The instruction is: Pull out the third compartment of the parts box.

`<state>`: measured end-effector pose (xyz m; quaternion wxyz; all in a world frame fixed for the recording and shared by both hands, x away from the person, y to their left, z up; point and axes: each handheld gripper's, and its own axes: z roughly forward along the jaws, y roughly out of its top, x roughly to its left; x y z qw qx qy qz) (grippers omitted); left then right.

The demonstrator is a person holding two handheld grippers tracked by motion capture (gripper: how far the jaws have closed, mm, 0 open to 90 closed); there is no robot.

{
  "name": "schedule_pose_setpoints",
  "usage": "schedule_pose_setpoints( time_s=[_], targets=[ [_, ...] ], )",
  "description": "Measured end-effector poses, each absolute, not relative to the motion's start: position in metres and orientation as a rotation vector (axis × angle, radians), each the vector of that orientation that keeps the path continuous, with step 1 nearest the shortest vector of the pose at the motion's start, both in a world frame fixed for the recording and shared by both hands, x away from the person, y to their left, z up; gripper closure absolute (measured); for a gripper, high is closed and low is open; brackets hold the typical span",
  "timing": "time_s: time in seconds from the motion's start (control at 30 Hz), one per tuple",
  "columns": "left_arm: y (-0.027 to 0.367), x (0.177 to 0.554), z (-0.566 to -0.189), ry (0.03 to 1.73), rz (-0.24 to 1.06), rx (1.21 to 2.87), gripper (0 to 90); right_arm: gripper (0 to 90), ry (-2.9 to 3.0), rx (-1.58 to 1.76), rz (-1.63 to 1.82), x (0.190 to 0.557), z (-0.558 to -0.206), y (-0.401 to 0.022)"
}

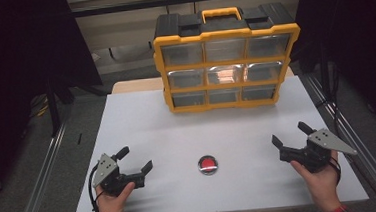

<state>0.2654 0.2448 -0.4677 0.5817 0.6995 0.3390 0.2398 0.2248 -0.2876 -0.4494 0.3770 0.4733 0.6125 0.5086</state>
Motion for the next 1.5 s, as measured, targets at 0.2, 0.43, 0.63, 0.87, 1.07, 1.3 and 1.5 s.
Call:
schedule_pose_setpoints(
  time_s=[0.2,0.43,0.63,0.87,1.07,1.3,1.5],
  targets=[
    [0.245,0.266,-0.468,0.786,0.549,1.632,1.8,3.2,1.54,1.231,1.308,0.234,-0.439,-0.289],
    [0.244,0.266,-0.468,0.785,0.548,1.632,1.8,3.2,1.525,1.245,1.309,0.243,-0.429,-0.29],
    [0.244,0.265,-0.468,0.793,0.541,1.631,1.8,3.3,1.526,1.259,1.301,0.25,-0.423,-0.29],
    [0.244,0.265,-0.468,0.792,0.548,1.639,1.8,3.5,1.521,1.251,1.296,0.258,-0.416,-0.288],
    [0.244,0.266,-0.468,0.783,0.552,1.636,1.8,3.7,1.521,1.243,1.289,0.264,-0.409,-0.286],
    [0.245,0.266,-0.468,0.781,0.553,1.634,1.8,3.8,1.524,1.234,1.291,0.27,-0.403,-0.283],
    [0.244,0.266,-0.468,0.782,0.55,1.628,1.8,3.8,1.516,1.237,1.295,0.276,-0.396,-0.282]
  ],
)
